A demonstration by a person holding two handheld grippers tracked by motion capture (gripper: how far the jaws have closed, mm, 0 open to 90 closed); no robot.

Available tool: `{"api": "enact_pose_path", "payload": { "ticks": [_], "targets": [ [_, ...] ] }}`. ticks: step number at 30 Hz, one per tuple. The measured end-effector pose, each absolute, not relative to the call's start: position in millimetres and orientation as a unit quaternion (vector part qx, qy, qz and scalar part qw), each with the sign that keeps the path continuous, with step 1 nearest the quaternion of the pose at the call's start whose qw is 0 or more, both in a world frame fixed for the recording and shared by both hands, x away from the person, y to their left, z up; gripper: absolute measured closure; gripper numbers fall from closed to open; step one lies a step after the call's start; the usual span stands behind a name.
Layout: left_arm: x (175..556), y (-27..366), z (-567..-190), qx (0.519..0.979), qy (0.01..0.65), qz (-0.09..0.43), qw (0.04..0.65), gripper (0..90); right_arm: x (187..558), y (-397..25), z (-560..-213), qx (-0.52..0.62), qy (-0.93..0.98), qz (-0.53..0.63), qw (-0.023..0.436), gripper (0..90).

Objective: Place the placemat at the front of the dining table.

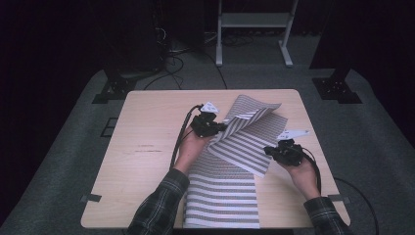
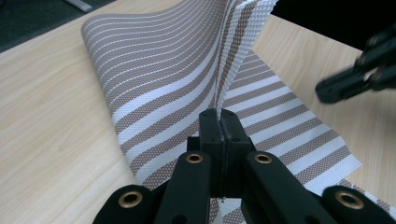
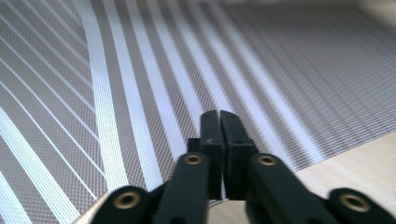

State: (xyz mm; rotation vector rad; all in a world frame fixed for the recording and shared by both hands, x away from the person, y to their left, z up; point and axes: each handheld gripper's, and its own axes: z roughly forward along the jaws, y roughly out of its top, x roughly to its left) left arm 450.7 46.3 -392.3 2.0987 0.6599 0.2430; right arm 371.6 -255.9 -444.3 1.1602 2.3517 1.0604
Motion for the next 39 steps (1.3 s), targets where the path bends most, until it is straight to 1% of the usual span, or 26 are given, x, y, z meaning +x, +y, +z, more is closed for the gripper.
{"api": "enact_pose_path", "payload": {
  "ticks": [1,6,15,24,36,38,39],
  "targets": [
    [450.8,48.0,-392.3,0.845,0.271,0.097,0.451,90.0,373.3,-253.5,-452.0,0.405,0.825,0.367,0.141,89.8],
    [451.5,59.6,-392.9,0.833,0.284,0.097,0.465,90.0,374.0,-245.2,-462.0,0.396,0.839,0.351,0.130,89.9],
    [453.3,87.6,-396.6,0.817,0.309,0.104,0.476,90.0,371.9,-239.6,-469.3,0.389,0.851,0.327,0.129,89.9],
    [454.0,114.7,-401.4,0.799,0.336,0.116,0.486,90.0,372.4,-240.2,-469.8,0.396,0.847,0.332,0.124,89.8],
    [447.6,147.4,-411.7,0.787,0.366,0.138,0.477,89.9,372.8,-240.0,-469.2,0.397,0.848,0.330,0.122,89.9],
    [445.2,153.9,-415.2,0.785,0.372,0.142,0.474,88.4,373.0,-240.2,-469.3,0.397,0.848,0.330,0.121,89.9],
    [443.6,157.5,-416.8,0.784,0.376,0.144,0.473,85.1,373.1,-240.3,-469.2,0.397,0.848,0.330,0.121,89.9]
  ]
}}
